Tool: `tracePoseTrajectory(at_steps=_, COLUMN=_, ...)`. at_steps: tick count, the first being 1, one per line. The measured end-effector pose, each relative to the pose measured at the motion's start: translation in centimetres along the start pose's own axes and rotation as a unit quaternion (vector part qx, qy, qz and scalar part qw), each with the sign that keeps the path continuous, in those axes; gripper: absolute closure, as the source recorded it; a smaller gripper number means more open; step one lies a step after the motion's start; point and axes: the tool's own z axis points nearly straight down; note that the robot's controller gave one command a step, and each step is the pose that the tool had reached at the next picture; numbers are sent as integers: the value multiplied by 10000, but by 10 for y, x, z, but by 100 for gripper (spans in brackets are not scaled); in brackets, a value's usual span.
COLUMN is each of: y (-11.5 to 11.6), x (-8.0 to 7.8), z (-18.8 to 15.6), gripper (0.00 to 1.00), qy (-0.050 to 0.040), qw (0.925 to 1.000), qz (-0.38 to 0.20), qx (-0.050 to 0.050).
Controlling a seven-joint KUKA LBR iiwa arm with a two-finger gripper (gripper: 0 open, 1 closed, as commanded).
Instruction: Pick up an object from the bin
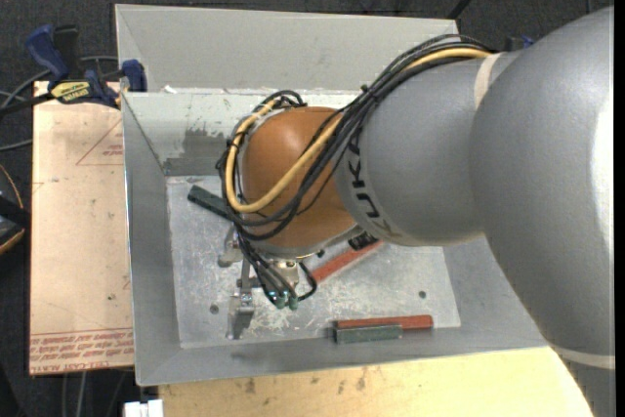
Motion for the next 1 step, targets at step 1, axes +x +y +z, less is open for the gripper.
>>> tracePoseTrajectory(at_steps=1, y=-1, x=-2, z=-4, gripper=0, qy=-37, qw=10000, qz=18, qx=-8)
